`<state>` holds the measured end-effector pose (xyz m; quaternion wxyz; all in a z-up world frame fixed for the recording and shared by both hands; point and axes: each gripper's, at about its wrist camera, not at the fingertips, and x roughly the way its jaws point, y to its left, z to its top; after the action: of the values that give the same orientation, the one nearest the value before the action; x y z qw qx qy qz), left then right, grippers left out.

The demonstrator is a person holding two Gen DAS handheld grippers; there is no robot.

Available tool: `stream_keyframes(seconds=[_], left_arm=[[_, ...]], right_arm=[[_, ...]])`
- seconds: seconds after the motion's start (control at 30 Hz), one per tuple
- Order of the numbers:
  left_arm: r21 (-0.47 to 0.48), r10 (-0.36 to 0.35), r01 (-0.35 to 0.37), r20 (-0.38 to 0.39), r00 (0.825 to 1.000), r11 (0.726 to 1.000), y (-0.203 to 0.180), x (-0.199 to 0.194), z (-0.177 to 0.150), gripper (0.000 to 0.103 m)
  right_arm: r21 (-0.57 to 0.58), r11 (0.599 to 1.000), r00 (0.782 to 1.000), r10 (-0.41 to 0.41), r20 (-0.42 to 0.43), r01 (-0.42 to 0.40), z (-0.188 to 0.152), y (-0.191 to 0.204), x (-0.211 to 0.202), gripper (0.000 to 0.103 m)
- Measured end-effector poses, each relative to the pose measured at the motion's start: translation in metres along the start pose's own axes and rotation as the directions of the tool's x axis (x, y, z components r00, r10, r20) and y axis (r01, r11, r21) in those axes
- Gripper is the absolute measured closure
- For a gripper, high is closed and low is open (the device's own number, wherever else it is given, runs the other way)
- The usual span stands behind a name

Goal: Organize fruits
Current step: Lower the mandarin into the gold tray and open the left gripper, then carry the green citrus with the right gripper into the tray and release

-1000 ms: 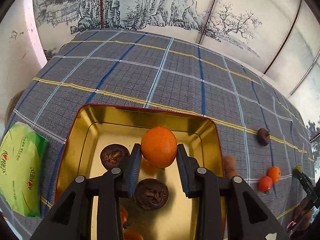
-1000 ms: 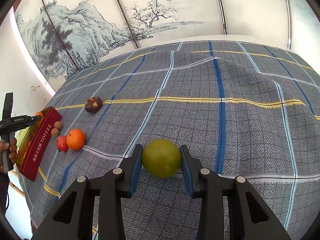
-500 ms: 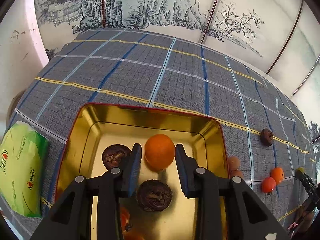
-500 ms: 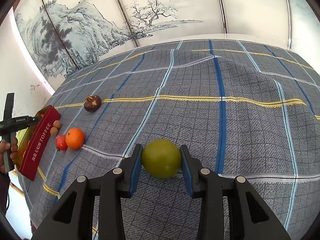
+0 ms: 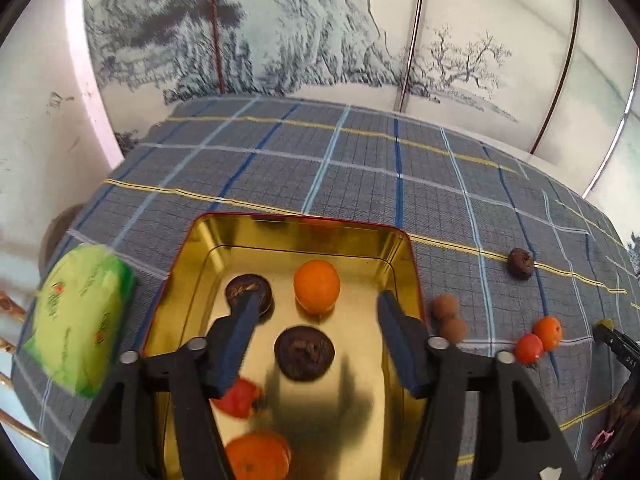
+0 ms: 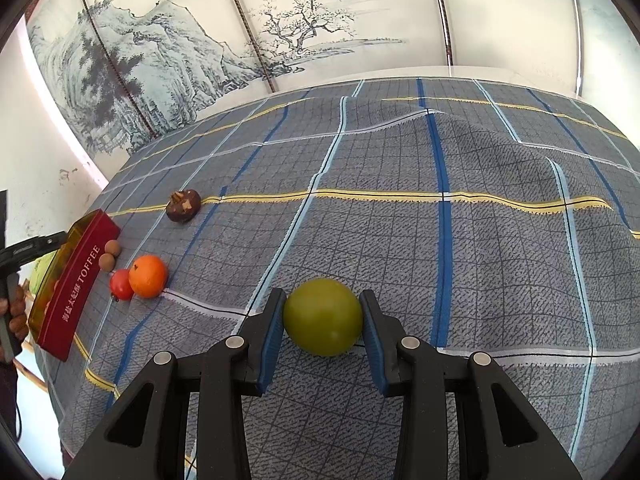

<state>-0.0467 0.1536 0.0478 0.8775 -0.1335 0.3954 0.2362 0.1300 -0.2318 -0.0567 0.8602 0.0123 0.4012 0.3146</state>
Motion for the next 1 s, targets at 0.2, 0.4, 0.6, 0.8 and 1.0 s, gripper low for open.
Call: stream_keyframes(seconds=[0.2,0.4,0.6,0.8,1.0], left_arm=[[-0.015,0.022,-0.021,0.090,0.996,1.000,-0.009,-0.046,-0.022,0.031],[0.014,0.041,-0.043,0.152,0.988,0.999,-0.020,-0.083,-0.044,0.021],[0.047,0.052,-0.063,0.211,0.976,0.997,-0.026,-0.117,-0.064,0.015],[0.046,0.043,-0.055,0.231,0.972,0.997,-0.025,-0.138,-0.082,0.012],[0.043,0.057,-0.070,0.250,0.966,0.997,-0.021,-0.157,-0.105,0.011]], right_arm=[[-0.002,1.000,1.000,-0.009,-0.001,0.009,-0.002,-0.002,0.001,0.065],[-0.022,0.999,0.999,-0.036,-0.001,0.036,-0.001,0.003,-0.001,0.065],[-0.043,0.998,0.999,-0.045,-0.002,0.045,-0.011,0.017,-0.011,0.065],[-0.069,0.998,0.999,0.000,0.033,0.003,-0.016,0.041,-0.041,0.065],[-0.172,0.983,0.995,0.075,0.072,-0.061,-0.020,0.098,-0.079,0.065]])
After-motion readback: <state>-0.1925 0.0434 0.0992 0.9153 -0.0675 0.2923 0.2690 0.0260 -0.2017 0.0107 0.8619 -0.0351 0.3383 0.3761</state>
